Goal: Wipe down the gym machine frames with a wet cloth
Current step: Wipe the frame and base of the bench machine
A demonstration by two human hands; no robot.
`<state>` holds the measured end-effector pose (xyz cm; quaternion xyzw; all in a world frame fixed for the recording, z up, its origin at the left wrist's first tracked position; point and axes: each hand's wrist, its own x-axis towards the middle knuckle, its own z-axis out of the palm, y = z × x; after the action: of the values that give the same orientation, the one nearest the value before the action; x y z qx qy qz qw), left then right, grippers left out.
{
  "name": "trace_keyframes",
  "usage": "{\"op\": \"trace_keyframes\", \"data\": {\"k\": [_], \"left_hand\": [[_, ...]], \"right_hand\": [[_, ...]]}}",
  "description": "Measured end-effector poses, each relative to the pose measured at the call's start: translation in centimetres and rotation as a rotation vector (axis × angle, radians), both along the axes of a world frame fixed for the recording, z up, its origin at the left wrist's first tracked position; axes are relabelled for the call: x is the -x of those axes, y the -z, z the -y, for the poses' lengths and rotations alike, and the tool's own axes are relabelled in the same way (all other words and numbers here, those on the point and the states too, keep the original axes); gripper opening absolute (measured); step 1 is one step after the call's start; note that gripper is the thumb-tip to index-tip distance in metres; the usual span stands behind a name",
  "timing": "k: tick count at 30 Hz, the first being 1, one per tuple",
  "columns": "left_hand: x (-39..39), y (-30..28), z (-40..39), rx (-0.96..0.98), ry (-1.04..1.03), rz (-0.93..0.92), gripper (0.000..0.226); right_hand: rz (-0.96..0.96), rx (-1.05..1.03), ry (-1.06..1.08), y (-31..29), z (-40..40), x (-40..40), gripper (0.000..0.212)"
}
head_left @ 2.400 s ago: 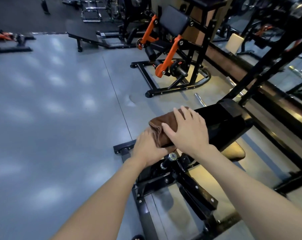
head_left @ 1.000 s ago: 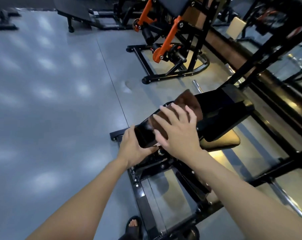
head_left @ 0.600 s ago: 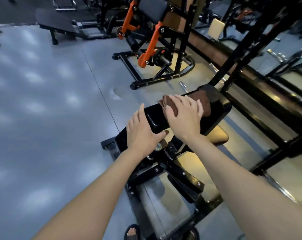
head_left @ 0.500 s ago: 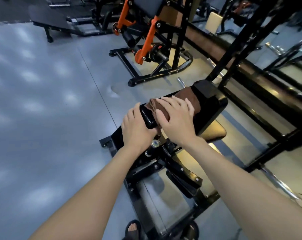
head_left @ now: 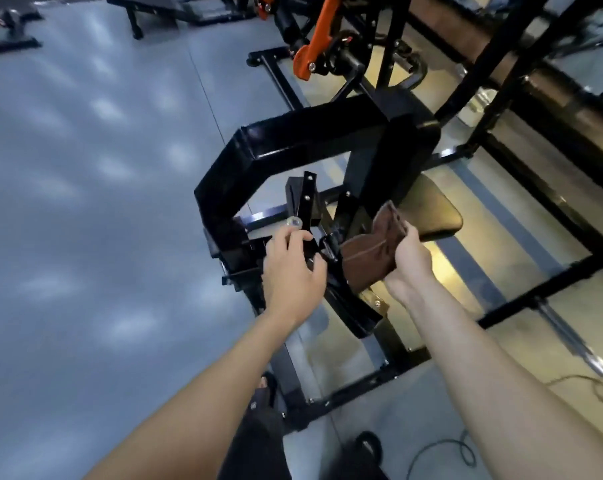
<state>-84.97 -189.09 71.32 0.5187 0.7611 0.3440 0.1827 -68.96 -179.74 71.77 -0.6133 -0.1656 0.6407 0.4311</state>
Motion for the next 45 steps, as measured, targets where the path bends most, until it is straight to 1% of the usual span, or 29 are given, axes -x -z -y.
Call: {"op": "trace_keyframes", "data": {"k": [1, 2, 3, 4, 5, 6, 7, 9, 10, 11, 12, 15, 18, 20, 23, 24, 26, 28, 30, 32, 34, 35, 37, 38, 39, 40, 41, 43, 45], "left_hand": [[-2.0, 0.3, 0.6, 0.119, 0.056, 0.146, 0.027], [-3.5, 0.6, 0.9, 0.25, 0.077, 0.37, 0.027], [-5.3, 1.2, 1.3, 0.377, 0.04, 0.63, 0.033], [-6.5, 2.0, 1.4, 0.476, 0.005, 0.832, 0.047], [-7.8, 3.3, 1.7, 0.56, -0.028, 0.972, 0.064], [-9.1, 4.8, 2.1, 0.615, -0.074, 1.06, 0.065], [-10.3, 6.5, 2.9, 0.644, -0.125, 1.12, 0.055], [-12.2, 8.9, 4.4, 0.691, -0.262, 1.11, 0.033], [-13.1, 9.7, 5.0, 0.712, -0.309, 1.152, 0.029], [-13.9, 10.6, 5.5, 0.745, -0.341, 1.23, 0.026], [-14.4, 10.9, 5.9, 0.771, -0.362, 1.294, 0.022], [-15.5, 12.6, 6.8, 0.801, -0.417, 1.366, 0.016], [-15.1, 14.5, 7.4, 0.823, -0.416, 1.313, 0.026], [-14.2, 16.3, 7.6, 0.87, -0.345, 1.243, 0.033], [-12.6, 18.7, 7.6, 0.909, -0.19, 1.187, 0.027], [-12.1, 19.5, 7.3, 0.882, -0.179, 1.213, 0.025], [-11.1, 20.8, 6.5, 0.803, -0.229, 1.342, 0.027], [-10.2, 22.1, 5.6, 0.782, -0.286, 1.473, 0.032], [-9.6, 23.1, 5.1, 0.888, -0.289, 1.491, 0.032], [-9.1, 23.8, 4.7, 1.062, -0.231, 1.352, 0.039], [-8.5, 24.3, 4.2, 1.14, -0.152, 1.082, 0.051], [-7.8, 24.6, 3.7, 1.1, -0.104, 0.928, 0.053], [-6.3, 24.9, 2.5, 0.872, -0.035, 0.565, 0.044], [-5.1, 25.1, 1.6, 0.728, 0.006, 0.303, 0.039], [-3.9, 25.4, 0.4, 0.6, 0.046, 0.026, 0.042], [-2.5, 25.5, -1.1, 0.491, 0.071, -0.207, 0.054], [-1.5, 25.4, -2.6, 0.427, 0.075, -0.36, 0.07], [0.8, 26.0, -5.7, 0.421, 0.09, -0.54, 0.101], [3.2, 27.1, -8.4, 0.472, 0.103, -0.724, 0.122]], "right_hand": [[-0.123, 0.088, -0.028, 1.6, 1.1, -1.9, 0.036], [-0.215, 0.138, -0.065, 2.9, 1.9, -3.3, 0.04], [-0.294, 0.183, -0.101, 3.9, 3.1, -4.9, 0.043], [-0.342, 0.209, -0.146, 4.7, 3.9, -6.2, 0.043], [-0.368, 0.23, -0.192, 5.4, 4.8, -7.5, 0.043], [-0.402, 0.246, -0.214, 6.1, 5.5, -8.6, 0.043], [-0.424, 0.272, -0.21, 7.1, 6.2, -9.8, 0.046], [-0.469, 0.305, -0.22, 9.1, 7.4, -11.7, 0.072], [-0.487, 0.315, -0.213, 10.1, 8.0, -12.4, 0.085], [-0.484, 0.329, -0.211, 11.1, 8.7, -13.2, 0.091], [-0.46, 0.331, -0.242, 11.8, 9.2, -13.7, 0.088], [-0.329, 0.338, -0.31, 14.1, 10.8, -14.6, 0.058], [-0.212, 0.357, -0.275, 16.9, 11.8, -14.7, 0.034], [-0.094, 0.326, -0.309, 18.4, 12.1, -14.0, 0.022], [0.091, 0.241, -0.371, 20.5, 11.9, -12.3, 0.014], [0.082, 0.22, -0.337, 21.2, 11.8, -11.8, 0.015], [-0.092, 0.232, -0.22, 22.4, 11.5, -10.6, 0.025], [-0.249, 0.301, -0.168, 23.3, 11.3, -9.3, 0.036], [-0.222, 0.328, -0.189, 24.9, 11.1, -7.7, 0.037], [-0.093, 0.319, -0.184, 26.2, 10.2, -5.6, 0.033], [0.027, 0.248, -0.127, 26.2, 9.0, -4.2, 0.035], [0.075, 0.205, -0.118, 26.2, 7.9, -3.7, 0.035], [0.211, 0.086, -0.148, 26.1, 5.7, -3.6, 0.037], [0.317, -0.001, -0.197, 26.3, 4.3, -3.9, 0.039], [0.449, -0.106, -0.261, 26.6, 3.0, -4.4, 0.042], [0.607, -0.22, -0.331, 27.1, 1.6, -4.6, 0.046], [0.779, -0.336, -0.398, 27.5, 0.8, -5.0, 0.05], [1.072, -0.535, -0.565, 29.7, -0.1, -5.1, 0.054], [1.269, -0.587, -0.821, 32.4, 0.1, -4.8, 0.058]]}}
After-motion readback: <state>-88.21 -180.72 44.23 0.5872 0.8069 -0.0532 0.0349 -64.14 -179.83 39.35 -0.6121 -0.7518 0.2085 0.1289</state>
